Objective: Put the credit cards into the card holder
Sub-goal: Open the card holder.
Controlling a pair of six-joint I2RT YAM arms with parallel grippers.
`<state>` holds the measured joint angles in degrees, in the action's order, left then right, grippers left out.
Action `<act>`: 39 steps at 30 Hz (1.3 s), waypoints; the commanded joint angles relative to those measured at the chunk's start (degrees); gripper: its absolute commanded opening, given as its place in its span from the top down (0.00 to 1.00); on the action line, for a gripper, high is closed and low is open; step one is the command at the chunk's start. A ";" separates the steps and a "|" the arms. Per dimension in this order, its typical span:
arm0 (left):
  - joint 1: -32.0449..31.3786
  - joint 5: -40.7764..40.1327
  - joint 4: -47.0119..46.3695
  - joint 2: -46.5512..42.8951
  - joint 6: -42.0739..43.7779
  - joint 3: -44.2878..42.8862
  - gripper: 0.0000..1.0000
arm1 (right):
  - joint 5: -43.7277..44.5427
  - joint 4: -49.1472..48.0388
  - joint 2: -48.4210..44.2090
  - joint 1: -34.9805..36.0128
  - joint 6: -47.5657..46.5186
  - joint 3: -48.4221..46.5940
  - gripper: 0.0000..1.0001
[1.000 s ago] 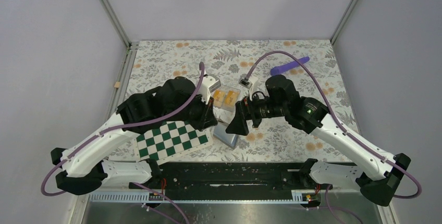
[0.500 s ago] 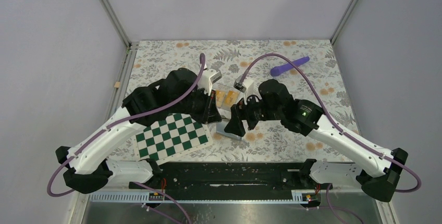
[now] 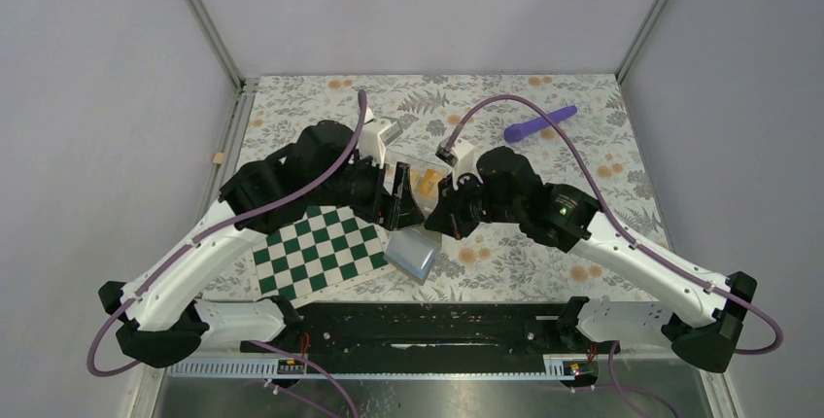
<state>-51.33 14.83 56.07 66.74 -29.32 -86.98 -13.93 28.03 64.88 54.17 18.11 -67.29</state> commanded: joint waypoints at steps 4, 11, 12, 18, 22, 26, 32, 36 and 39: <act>3.37 -5.89 -2.53 -6.12 -1.55 5.65 0.01 | 3.21 -0.18 -4.22 -2.20 1.21 0.79 1.00; 7.70 -5.82 -5.94 -10.32 -4.93 18.98 0.02 | -9.09 0.32 -10.42 -12.56 4.18 5.88 1.00; 7.96 -5.57 -7.15 -10.78 -5.58 20.74 0.02 | -11.86 0.59 -10.55 -14.17 4.26 6.43 1.00; 10.31 -1.97 -11.86 -10.53 -8.09 29.54 0.03 | -25.02 2.30 -6.80 -16.56 5.76 7.48 1.00; 11.55 0.50 -14.44 -8.72 -9.29 32.08 0.05 | -29.05 0.44 -5.41 -17.03 8.11 8.66 1.00; 11.80 2.51 -16.45 -7.03 -9.07 32.83 0.10 | -30.78 -1.49 -4.92 -17.72 9.85 9.00 1.00; 11.78 2.26 -16.08 -4.66 -9.43 33.08 0.16 | -32.43 -2.45 -3.21 -18.10 11.57 7.97 1.00; 11.76 2.22 -16.01 -3.76 -8.56 33.43 0.18 | -32.83 -2.86 -3.09 -18.14 11.79 8.35 1.00; 11.69 3.70 -16.03 -2.85 -7.82 33.65 0.19 | -32.86 -2.97 -2.42 -18.24 12.20 8.48 1.00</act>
<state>-39.77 16.14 42.30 63.16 -37.98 -53.84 -44.21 27.40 62.04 36.34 28.97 -57.82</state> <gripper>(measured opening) 0.819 0.044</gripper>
